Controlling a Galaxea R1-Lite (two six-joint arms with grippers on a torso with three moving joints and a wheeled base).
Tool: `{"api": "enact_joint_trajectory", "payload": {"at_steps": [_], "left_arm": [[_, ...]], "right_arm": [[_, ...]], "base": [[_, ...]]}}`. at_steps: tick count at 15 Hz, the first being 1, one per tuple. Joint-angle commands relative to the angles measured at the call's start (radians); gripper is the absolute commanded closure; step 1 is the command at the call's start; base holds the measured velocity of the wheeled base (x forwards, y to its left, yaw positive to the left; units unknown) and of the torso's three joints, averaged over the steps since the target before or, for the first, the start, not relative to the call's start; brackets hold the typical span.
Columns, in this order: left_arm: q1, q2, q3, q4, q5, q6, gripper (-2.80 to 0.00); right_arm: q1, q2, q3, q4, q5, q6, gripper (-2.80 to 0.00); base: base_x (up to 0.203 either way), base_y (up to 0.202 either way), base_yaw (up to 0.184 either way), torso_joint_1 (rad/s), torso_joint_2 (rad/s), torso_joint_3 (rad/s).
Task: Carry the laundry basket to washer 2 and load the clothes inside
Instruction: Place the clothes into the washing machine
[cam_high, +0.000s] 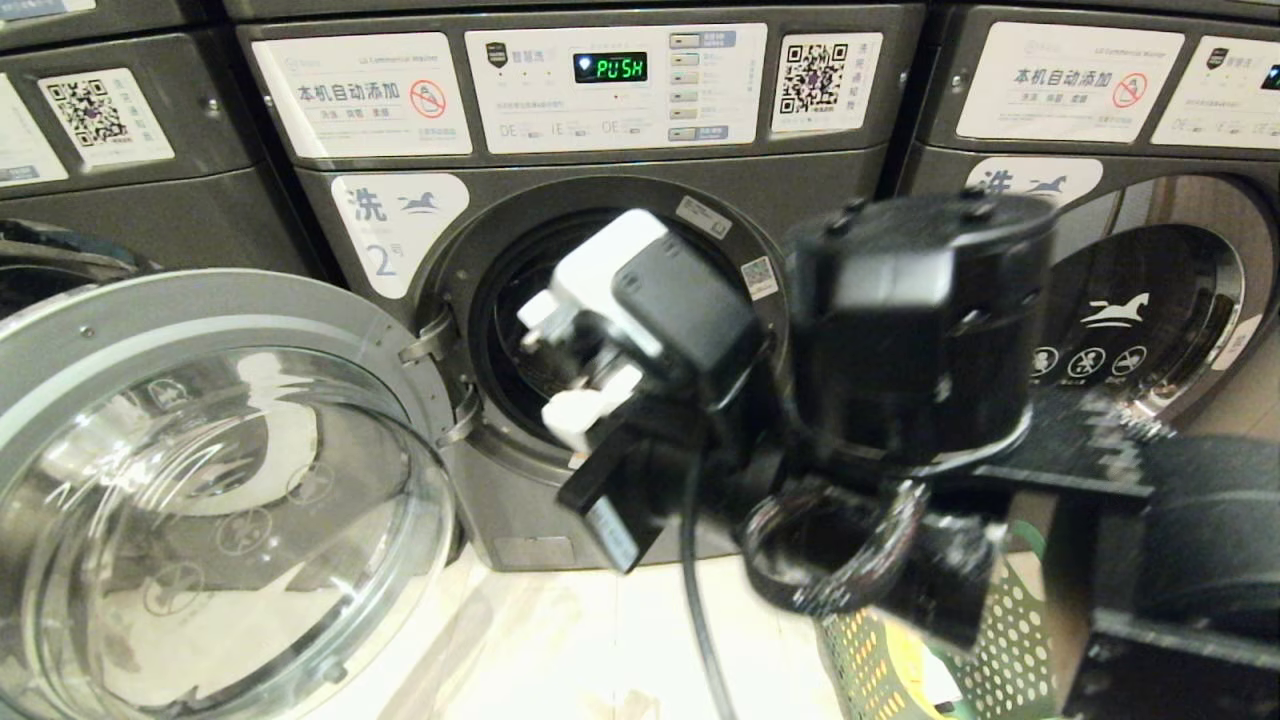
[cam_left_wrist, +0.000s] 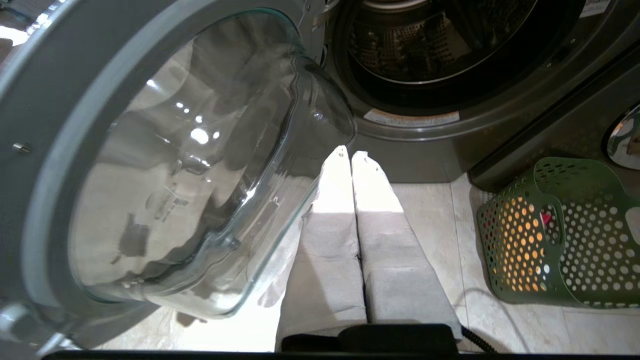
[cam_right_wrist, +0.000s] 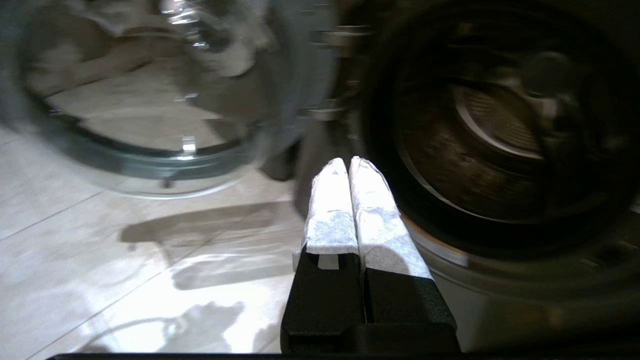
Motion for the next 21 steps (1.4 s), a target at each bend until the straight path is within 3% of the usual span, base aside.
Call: {"api": "enact_joint_trajectory", "payload": {"at_steps": [1, 5, 7, 11, 15, 17, 18, 21], "left_arm": [[0.001, -0.031, 0.052, -0.042, 0.0, 0.0, 0.0], [0.0, -0.185, 0.251, -0.106, -0.001, 0.003, 0.0], [-0.004, -0.306, 0.388, -0.109, -0.026, 0.011, 0.0], [-0.01, -0.527, 0.622, -0.112, -0.185, 0.09, 0.0], [-0.009, -0.581, 0.818, -0.195, -0.2, 0.115, 0.0], [-0.009, -0.581, 0.93, -0.333, -0.201, 0.11, 0.0], [-0.01, -0.581, 0.945, -0.362, -0.199, 0.099, 0.0], [-0.01, -0.55, 0.92, -0.267, -0.155, 0.036, 0.0]], "right_arm": [[-0.1, -0.152, 0.003, 0.032, -0.009, -0.003, 0.0], [-0.398, -0.487, 0.049, 0.293, 0.012, -0.001, 0.0], [-0.465, -0.658, 0.194, 0.382, 0.064, 0.001, 0.0], [-0.498, -1.068, 0.715, 0.434, 0.201, -0.012, 0.0], [-0.51, -1.439, 1.127, 0.463, 0.251, -0.046, 0.0], [-0.518, -1.462, 1.184, 0.478, 0.264, -0.047, 0.0], [-0.519, -1.461, 1.184, 0.481, 0.266, 0.006, 0.0], [-0.536, -1.449, 1.146, 0.63, 0.216, 0.135, 0.0]], "base": [[0.0, 0.0, 0.0, 0.0, 0.0, 0.0], [0.0, 0.0, 0.0, 0.0, 0.0, 0.0], [0.0, 0.0, 0.0, 0.0, 0.0, 0.0], [0.0, 0.0, 0.0, 0.0, 0.0, 0.0], [0.0, 0.0, 0.0, 0.0, 0.0, 0.0], [0.0, 0.0, 0.0, 0.0, 0.0, 0.0], [0.0, 0.0, 0.0, 0.0, 0.0, 0.0], [0.0, 0.0, 0.0, 0.0, 0.0, 0.0]]}}
